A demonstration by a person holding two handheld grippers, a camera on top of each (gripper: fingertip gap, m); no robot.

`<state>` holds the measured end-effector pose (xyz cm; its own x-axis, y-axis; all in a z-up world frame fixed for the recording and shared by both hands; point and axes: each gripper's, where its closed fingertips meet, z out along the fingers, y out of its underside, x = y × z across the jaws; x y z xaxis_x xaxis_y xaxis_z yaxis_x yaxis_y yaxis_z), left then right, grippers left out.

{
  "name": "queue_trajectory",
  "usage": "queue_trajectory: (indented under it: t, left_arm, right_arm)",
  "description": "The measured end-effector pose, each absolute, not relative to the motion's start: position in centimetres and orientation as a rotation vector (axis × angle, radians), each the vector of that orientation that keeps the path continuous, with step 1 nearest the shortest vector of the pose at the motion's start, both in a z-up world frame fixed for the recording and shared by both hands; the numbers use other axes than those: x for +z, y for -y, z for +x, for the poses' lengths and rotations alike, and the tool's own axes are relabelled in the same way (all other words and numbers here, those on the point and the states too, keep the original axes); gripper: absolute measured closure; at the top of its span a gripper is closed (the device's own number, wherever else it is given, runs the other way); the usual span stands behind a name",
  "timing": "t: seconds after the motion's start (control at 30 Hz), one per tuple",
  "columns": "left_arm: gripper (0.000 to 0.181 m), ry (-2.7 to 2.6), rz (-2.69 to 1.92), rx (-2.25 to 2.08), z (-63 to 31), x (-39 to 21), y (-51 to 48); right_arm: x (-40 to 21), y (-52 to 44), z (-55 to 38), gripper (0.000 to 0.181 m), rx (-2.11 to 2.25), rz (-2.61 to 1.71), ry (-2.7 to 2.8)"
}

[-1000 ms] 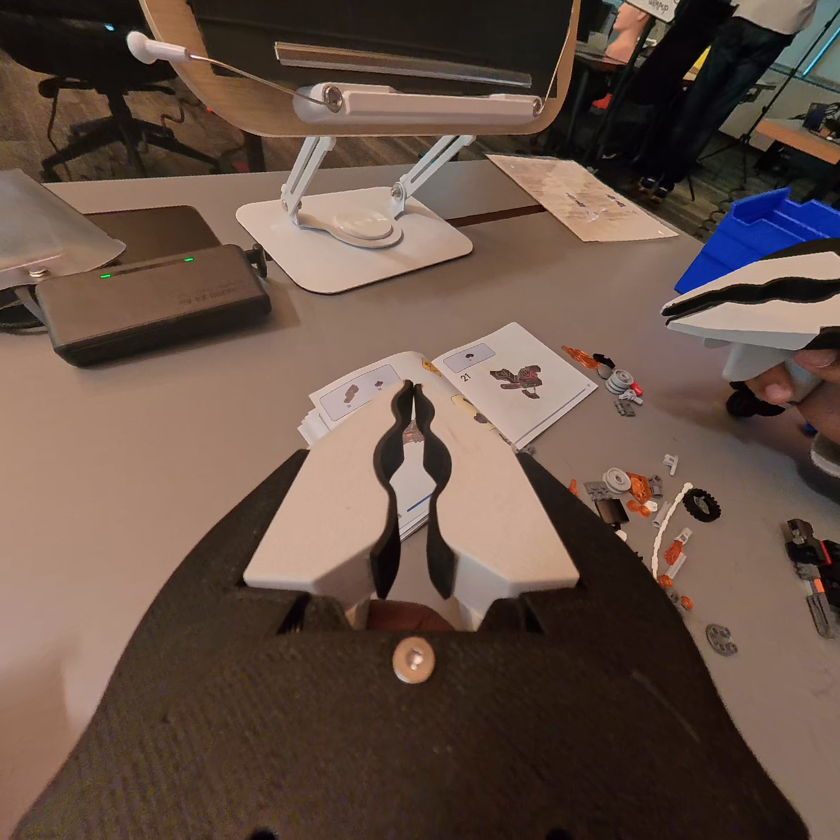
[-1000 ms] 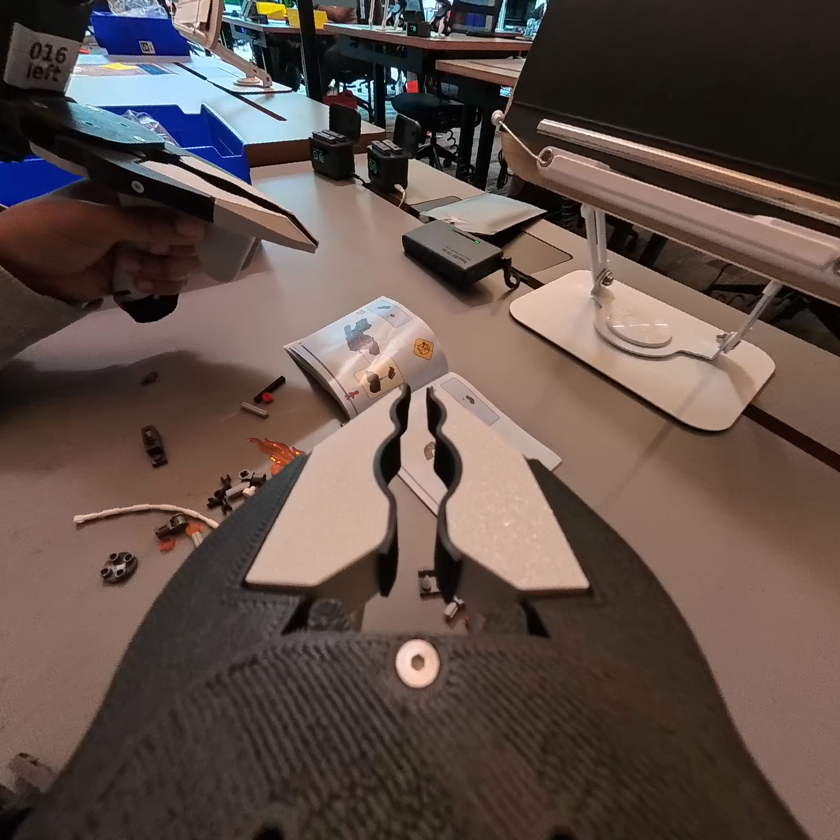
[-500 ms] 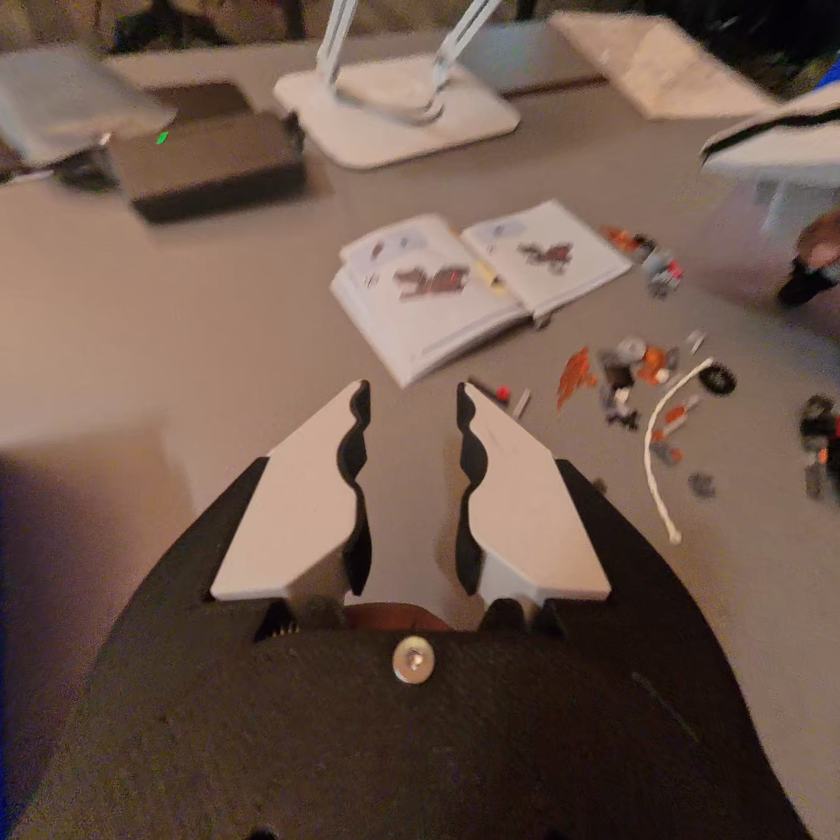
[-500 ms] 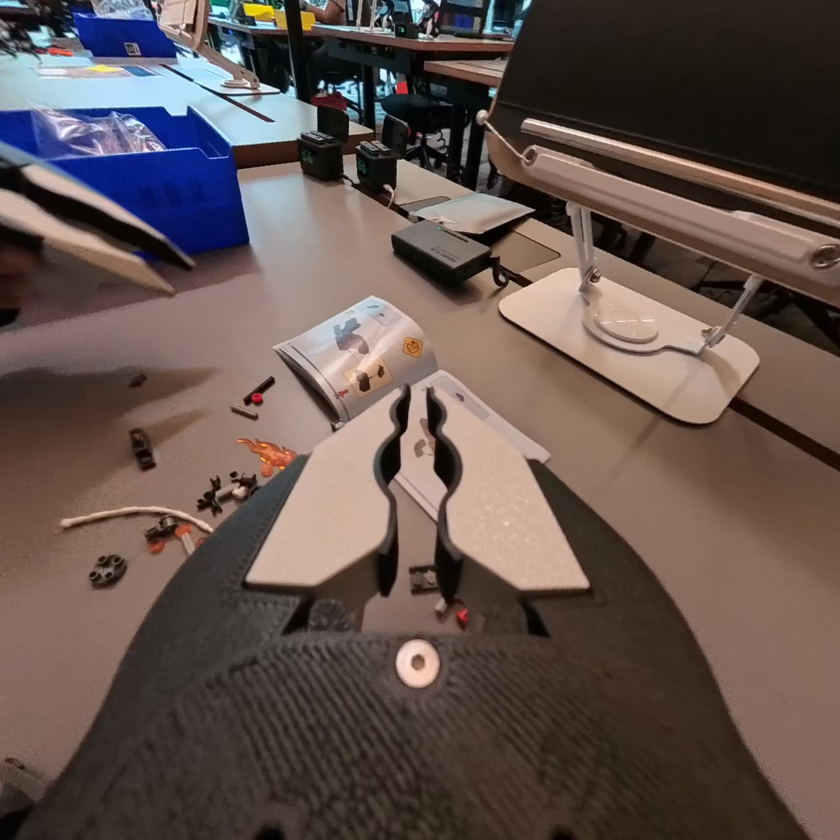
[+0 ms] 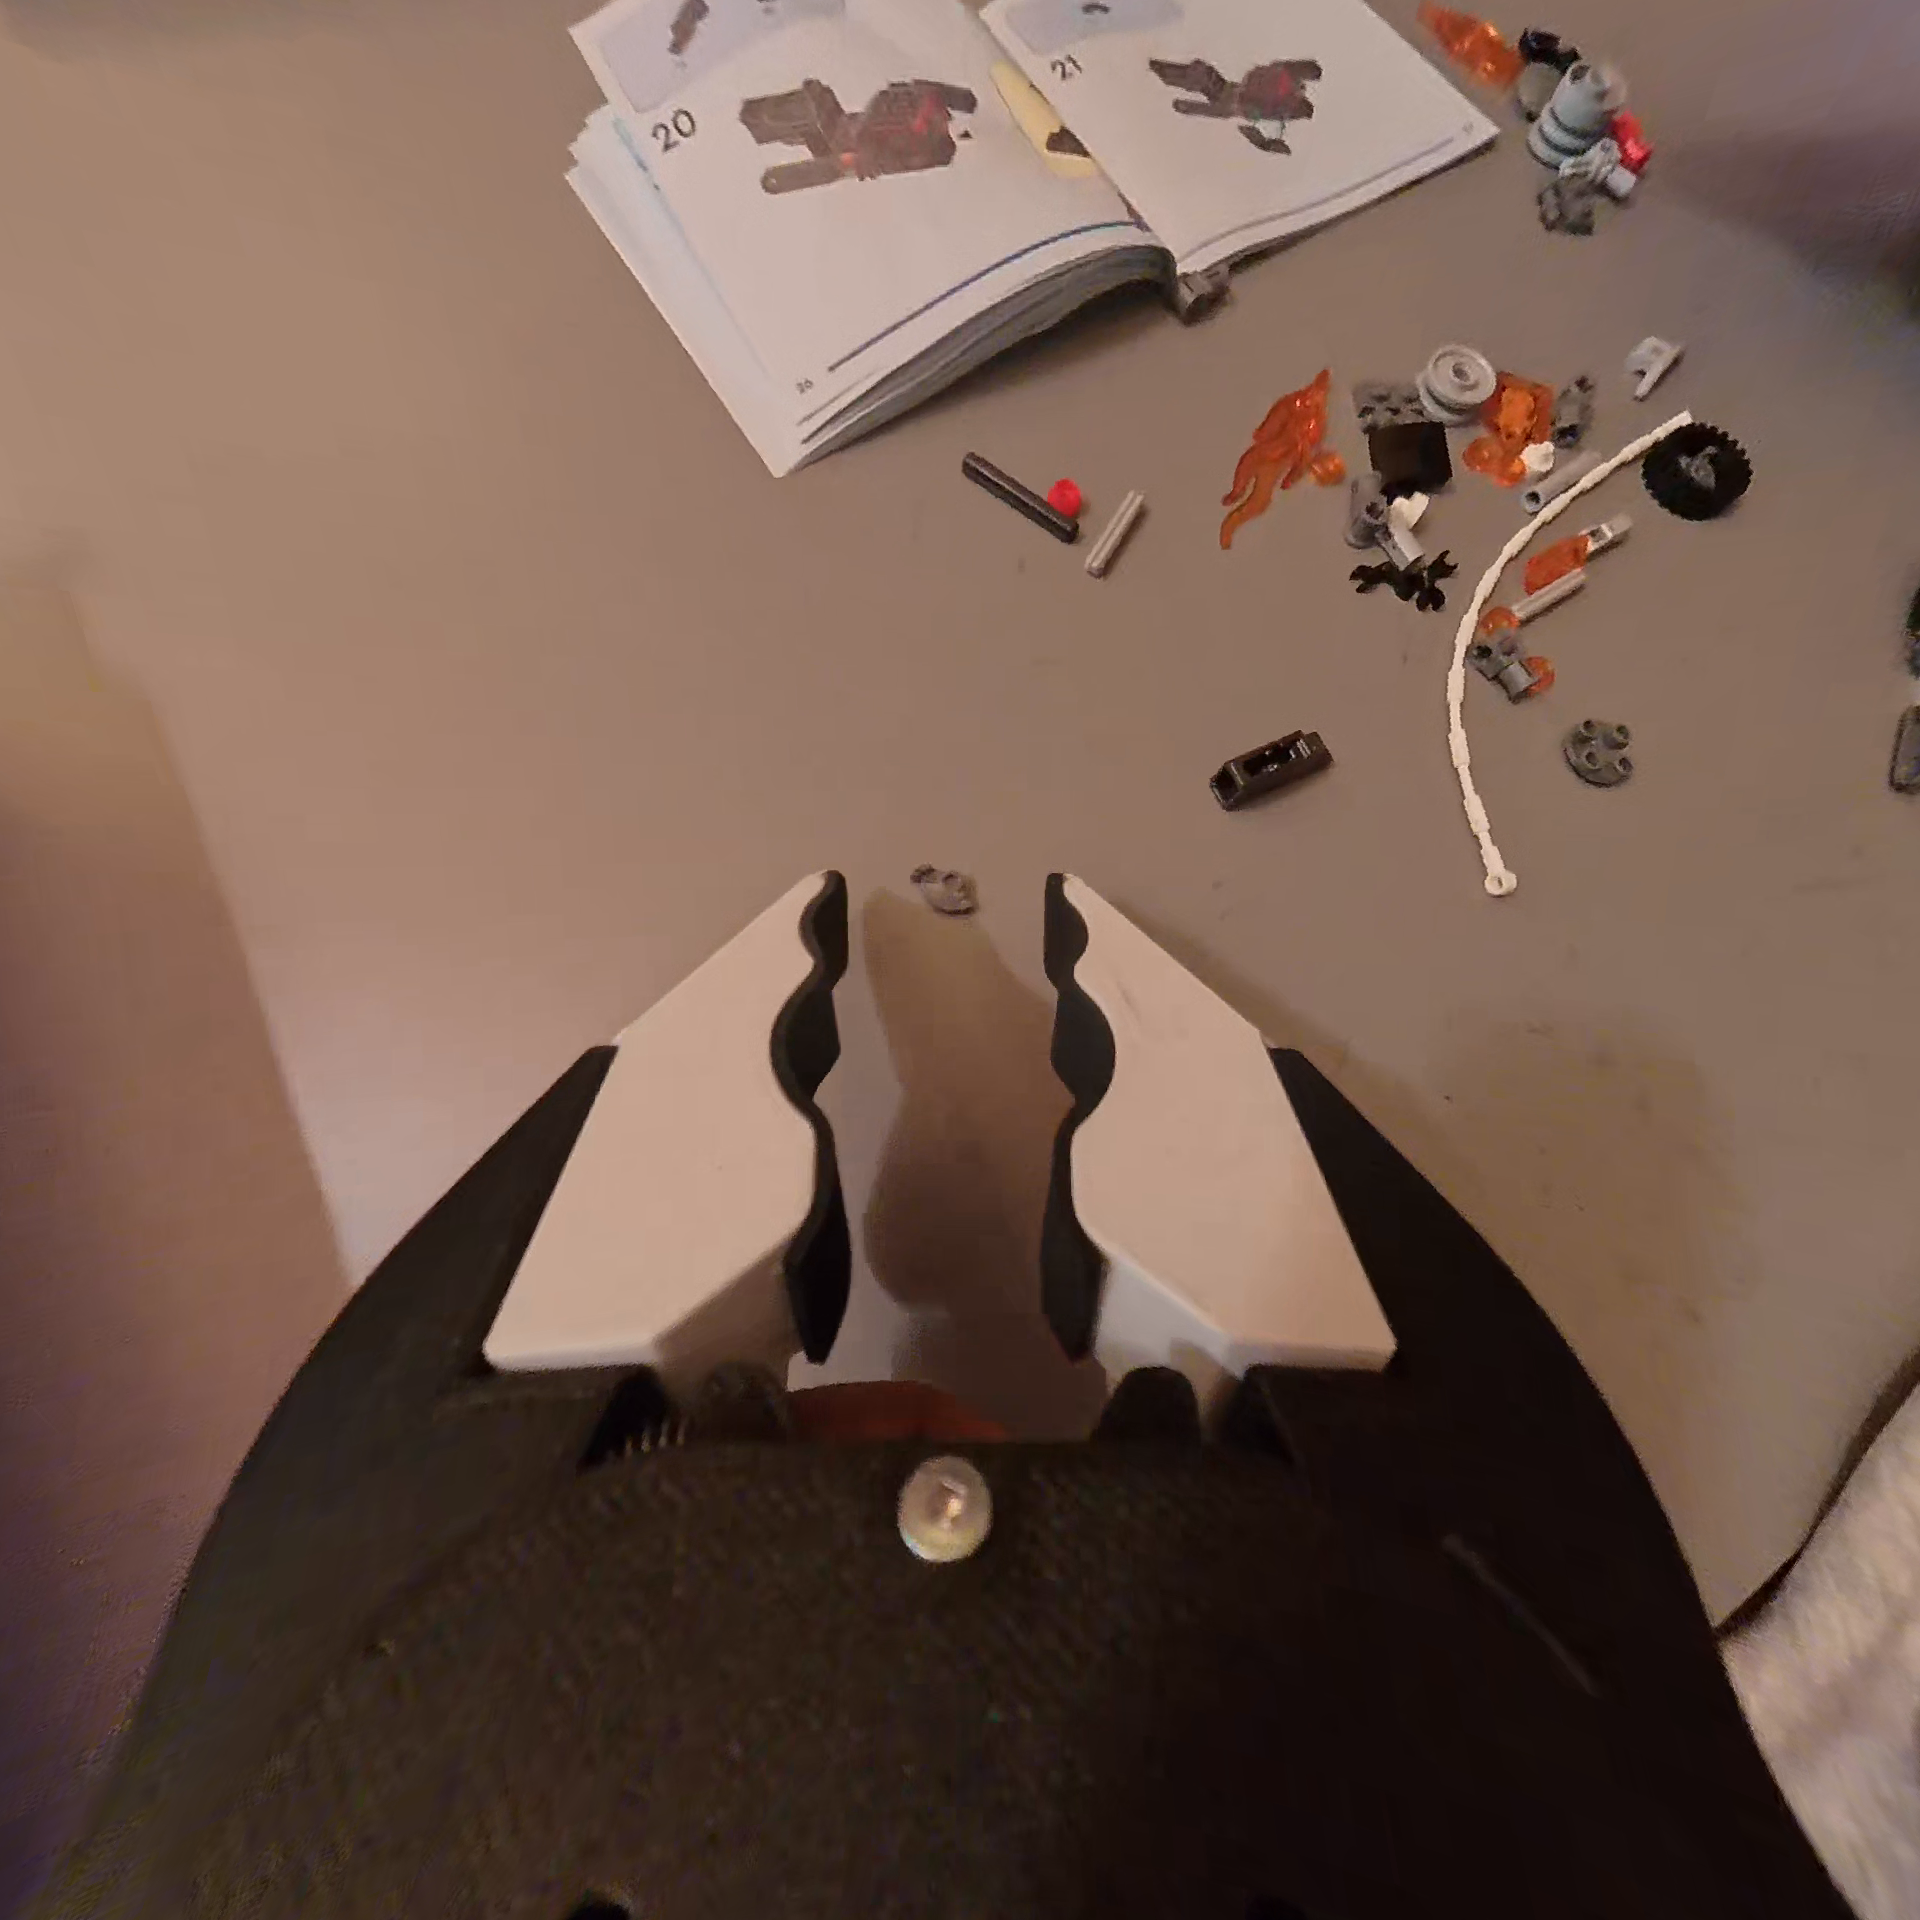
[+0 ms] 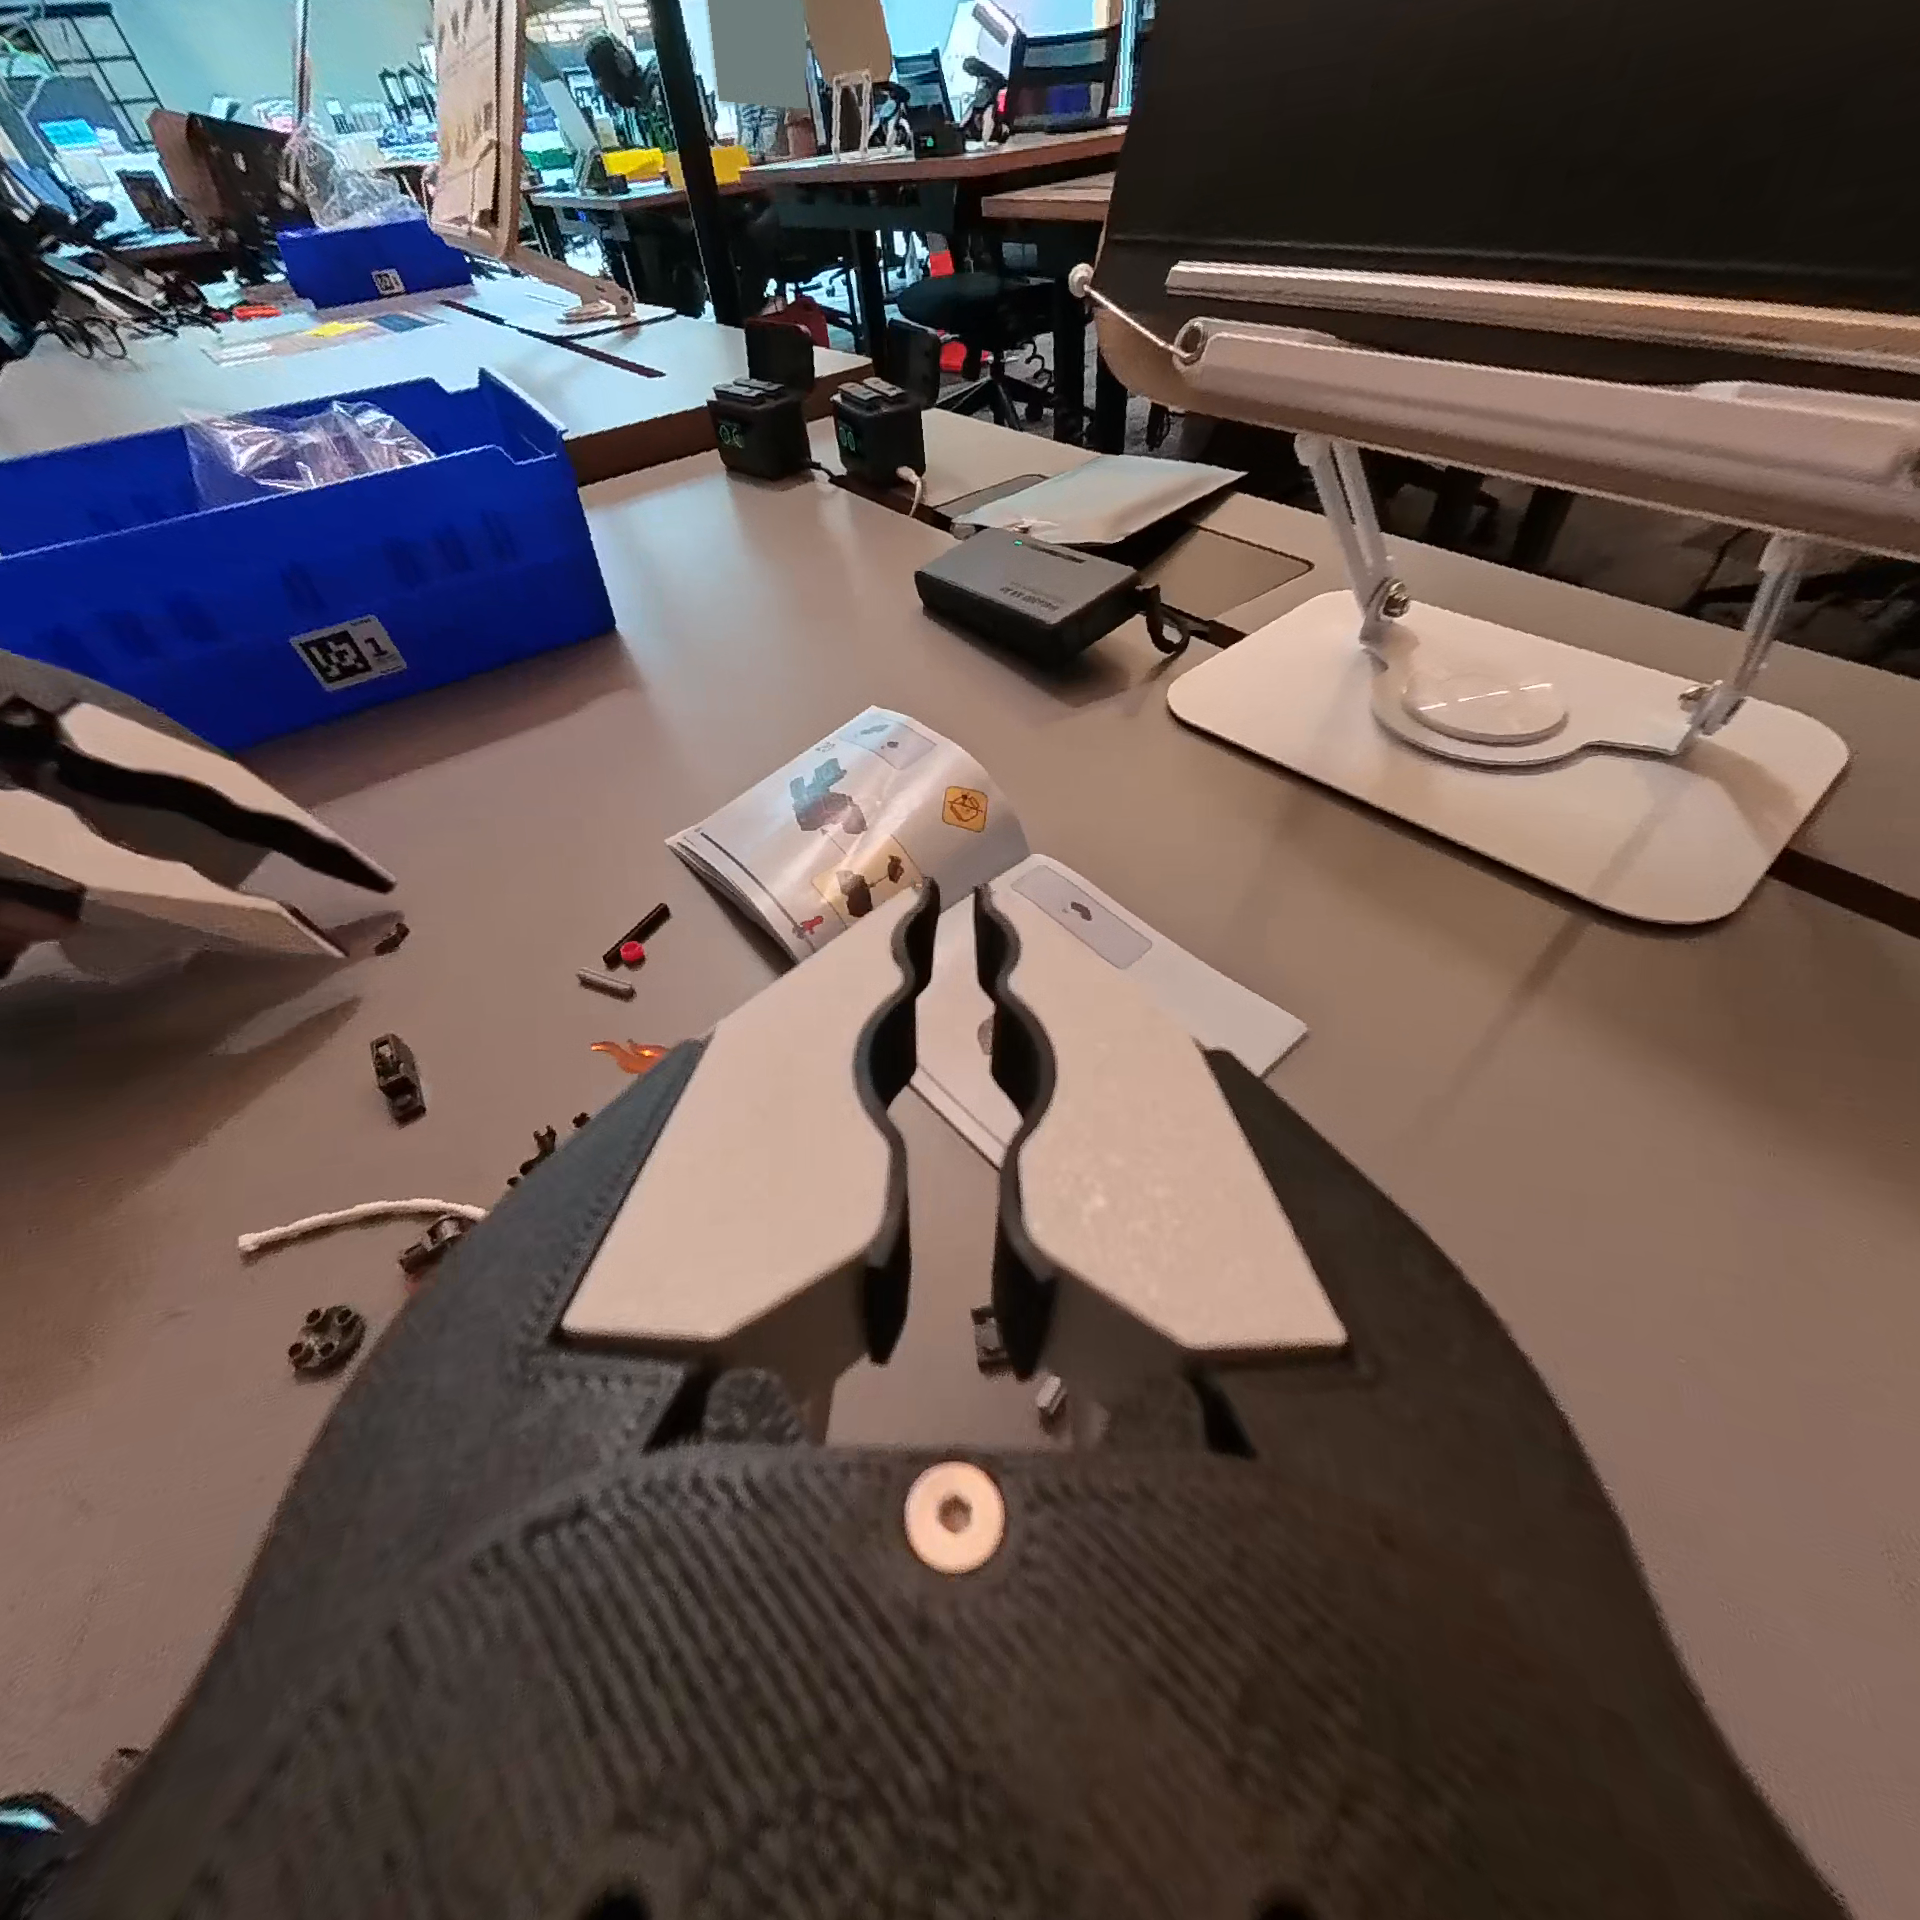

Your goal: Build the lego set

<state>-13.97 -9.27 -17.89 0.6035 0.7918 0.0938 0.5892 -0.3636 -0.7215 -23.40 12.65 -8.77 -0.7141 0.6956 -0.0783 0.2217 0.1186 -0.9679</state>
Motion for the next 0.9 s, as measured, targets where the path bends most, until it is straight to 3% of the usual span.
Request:
queue_trajectory:
  t: [0.1, 0.37, 0.9]
  left_arm:
    - [0.145, 1.115, -2.117, 0.362, -14.2, -18.9, 9.4]
    - [0.173, 1.098, -2.108, 0.370, -14.4, -18.9, 9.3]
    - [0.181, 1.050, -1.955, 0.312, -14.7, -16.5, 9.1]
  right_arm:
    - [-8.7, -12.4, -23.3, 0.175, 1.629, -0.880, 2.012]
    - [-8.1, -11.5, -22.6, 0.174, 1.640, -0.832, 2.028]
    - [-8.5, -10.1, -21.8, 0.172, 1.531, -0.718, 2.077]
